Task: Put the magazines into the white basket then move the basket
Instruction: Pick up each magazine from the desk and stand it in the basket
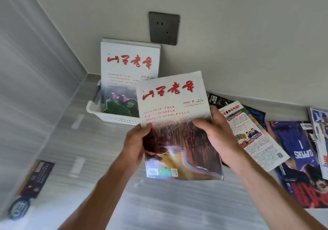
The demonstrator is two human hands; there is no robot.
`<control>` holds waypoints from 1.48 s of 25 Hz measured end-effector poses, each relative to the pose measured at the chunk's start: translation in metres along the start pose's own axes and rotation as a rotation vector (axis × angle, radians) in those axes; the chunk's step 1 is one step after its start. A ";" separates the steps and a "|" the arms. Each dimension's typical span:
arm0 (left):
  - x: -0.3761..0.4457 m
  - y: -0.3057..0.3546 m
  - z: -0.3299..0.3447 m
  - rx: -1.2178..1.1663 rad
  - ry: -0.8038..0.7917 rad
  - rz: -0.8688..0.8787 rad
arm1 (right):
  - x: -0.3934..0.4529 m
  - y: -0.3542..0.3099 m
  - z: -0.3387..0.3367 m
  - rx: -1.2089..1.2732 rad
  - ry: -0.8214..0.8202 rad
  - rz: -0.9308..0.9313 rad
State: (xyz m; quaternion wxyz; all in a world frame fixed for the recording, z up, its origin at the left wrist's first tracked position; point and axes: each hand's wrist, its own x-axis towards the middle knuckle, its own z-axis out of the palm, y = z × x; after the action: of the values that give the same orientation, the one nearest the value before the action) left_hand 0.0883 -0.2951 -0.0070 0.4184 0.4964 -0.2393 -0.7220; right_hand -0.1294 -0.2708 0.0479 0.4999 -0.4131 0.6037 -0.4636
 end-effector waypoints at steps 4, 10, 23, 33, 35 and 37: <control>0.002 0.059 -0.027 0.104 0.165 0.270 | 0.031 -0.019 0.040 -0.010 0.036 -0.113; 0.054 0.193 -0.053 0.485 0.407 0.704 | 0.111 -0.074 0.119 -0.071 0.077 -0.278; 0.101 0.129 -0.109 1.020 0.639 0.613 | 0.108 0.011 0.128 -0.217 0.284 -0.056; 0.005 -0.078 0.012 0.987 -0.096 0.645 | -0.028 0.120 -0.080 -1.462 0.270 0.488; -0.007 -0.097 0.023 1.015 -0.104 0.632 | -0.039 0.128 -0.090 -1.599 0.244 0.281; -0.016 -0.108 0.030 1.034 -0.100 0.609 | -0.044 0.126 -0.100 -1.588 0.313 0.097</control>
State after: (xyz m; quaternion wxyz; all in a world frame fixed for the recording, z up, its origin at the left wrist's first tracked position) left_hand 0.0237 -0.2262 -0.0690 0.2992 0.5101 -0.7101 -0.3821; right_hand -0.2259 -0.1853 -0.0578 -0.0131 -0.5483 0.8329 0.0731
